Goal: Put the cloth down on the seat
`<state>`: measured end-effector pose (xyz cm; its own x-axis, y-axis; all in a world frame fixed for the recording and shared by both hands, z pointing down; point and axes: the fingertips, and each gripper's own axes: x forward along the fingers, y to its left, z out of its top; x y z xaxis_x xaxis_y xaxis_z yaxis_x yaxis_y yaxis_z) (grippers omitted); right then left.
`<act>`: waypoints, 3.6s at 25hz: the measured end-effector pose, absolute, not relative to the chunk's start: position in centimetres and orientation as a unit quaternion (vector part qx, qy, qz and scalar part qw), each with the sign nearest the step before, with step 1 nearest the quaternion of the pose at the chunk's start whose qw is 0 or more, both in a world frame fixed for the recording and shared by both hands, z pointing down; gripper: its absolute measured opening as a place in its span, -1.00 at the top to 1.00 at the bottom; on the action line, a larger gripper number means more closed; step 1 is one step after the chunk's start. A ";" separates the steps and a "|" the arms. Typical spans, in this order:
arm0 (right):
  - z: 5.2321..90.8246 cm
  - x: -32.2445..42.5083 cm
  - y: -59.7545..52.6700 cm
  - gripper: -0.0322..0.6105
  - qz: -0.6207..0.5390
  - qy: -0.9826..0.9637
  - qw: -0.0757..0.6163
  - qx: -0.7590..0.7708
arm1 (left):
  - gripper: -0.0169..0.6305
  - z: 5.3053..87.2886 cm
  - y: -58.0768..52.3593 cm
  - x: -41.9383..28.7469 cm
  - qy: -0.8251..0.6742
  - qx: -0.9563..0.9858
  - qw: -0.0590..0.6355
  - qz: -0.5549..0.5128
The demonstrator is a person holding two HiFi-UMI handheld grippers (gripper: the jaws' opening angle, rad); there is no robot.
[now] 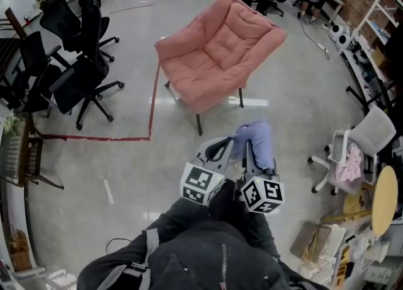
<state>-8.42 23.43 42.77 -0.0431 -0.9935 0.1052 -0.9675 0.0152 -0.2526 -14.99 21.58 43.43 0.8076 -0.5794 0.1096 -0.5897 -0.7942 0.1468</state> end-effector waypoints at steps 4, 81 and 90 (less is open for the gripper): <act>42.8 -7.9 23.0 0.55 -0.129 0.713 0.049 -0.687 | 0.93 43.6 21.1 -14.1 -0.309 0.946 0.088 0.036; 45.8 12.3 -12.3 0.55 -0.148 0.786 0.025 -0.600 | 0.93 47.9 -12.9 8.2 -0.393 0.911 0.117 0.050; 42.4 13.7 -21.0 0.55 -0.102 0.801 0.013 -0.590 | 0.93 44.6 -22.6 9.9 -0.404 0.909 0.096 0.025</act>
